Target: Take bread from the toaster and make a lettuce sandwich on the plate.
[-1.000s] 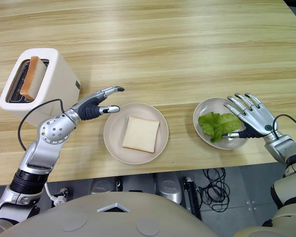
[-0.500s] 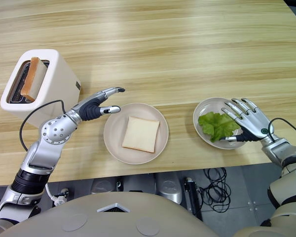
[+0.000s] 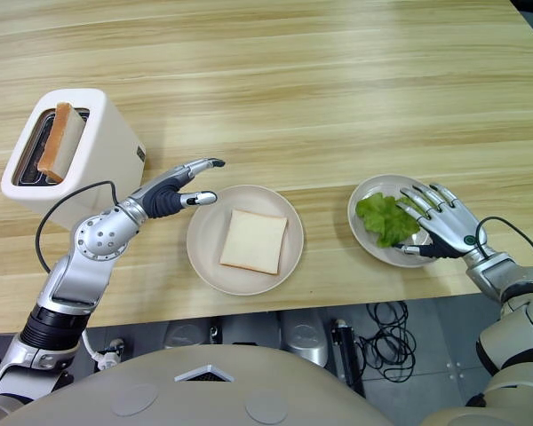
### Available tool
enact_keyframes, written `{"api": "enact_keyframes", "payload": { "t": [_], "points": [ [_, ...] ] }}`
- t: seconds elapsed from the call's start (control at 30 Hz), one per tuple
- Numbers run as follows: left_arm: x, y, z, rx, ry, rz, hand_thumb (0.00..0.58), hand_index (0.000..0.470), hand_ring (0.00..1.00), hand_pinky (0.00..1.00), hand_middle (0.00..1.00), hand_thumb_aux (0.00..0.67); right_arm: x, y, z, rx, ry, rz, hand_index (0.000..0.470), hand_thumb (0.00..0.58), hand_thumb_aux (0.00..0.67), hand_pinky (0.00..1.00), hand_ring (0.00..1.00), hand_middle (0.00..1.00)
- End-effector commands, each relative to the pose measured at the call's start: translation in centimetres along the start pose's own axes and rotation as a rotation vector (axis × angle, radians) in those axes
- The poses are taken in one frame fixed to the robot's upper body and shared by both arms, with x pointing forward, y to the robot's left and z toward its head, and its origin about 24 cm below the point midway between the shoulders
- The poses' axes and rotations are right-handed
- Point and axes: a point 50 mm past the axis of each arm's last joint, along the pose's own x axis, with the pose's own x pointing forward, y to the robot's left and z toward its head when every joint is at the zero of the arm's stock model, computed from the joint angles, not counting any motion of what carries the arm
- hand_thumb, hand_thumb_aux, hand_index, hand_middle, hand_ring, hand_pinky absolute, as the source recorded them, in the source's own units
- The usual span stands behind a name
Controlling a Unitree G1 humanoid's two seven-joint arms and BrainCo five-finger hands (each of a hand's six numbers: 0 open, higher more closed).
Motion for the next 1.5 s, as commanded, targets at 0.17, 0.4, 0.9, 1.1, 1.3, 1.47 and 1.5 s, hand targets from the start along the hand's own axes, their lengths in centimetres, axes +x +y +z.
{"api": "enact_keyframes", "payload": {
  "t": [0.17,0.4,0.9,1.1,1.3,1.47,1.5],
  "points": [
    [0.1,-0.4,-0.7,-0.014,0.029,-0.018,0.0,0.0,0.0,0.0,0.0,0.0,0.0,0.4,0.6,0.011,-0.012,0.02,0.46,0.58,0.67,0.0,0.0,0.0],
    [0.3,-0.5,-0.9,-0.017,0.032,-0.018,0.0,0.0,0.0,0.0,0.0,0.0,1.0,-0.1,0.6,0.021,-0.019,-0.024,0.46,0.58,0.67,0.0,0.0,0.0],
    [0.7,-0.6,-1.2,-0.028,0.034,-0.008,0.0,0.0,0.0,0.0,0.0,0.0,3.4,-2.6,-0.9,0.098,0.071,-0.195,0.46,0.58,0.67,0.0,0.0,0.0],
    [0.8,-0.4,-1.5,-0.028,0.038,0.006,0.0,0.0,0.0,0.0,0.0,0.0,4.9,-4.3,-1.3,0.202,0.096,-0.314,0.46,0.58,0.67,1.0,1.0,1.0],
    [1.0,-0.5,-2.0,-0.035,0.053,0.02,0.0,0.0,0.0,0.0,0.0,0.0,6.3,-6.0,-1.1,0.228,0.041,-0.426,0.46,0.58,0.67,1.0,1.0,1.0],
    [1.2,-0.6,-2.4,-0.046,0.059,0.028,0.0,0.0,0.0,0.0,0.0,0.0,7.6,-7.8,-0.9,0.244,-0.013,-0.522,0.46,0.58,0.67,1.0,1.0,1.0],
    [1.2,-0.7,-2.4,-0.048,0.06,0.029,0.0,0.0,0.0,0.0,0.0,0.0,7.9,-8.2,-0.8,0.247,-0.024,-0.54,0.46,0.58,0.67,1.0,1.0,1.0]
  ]
}}
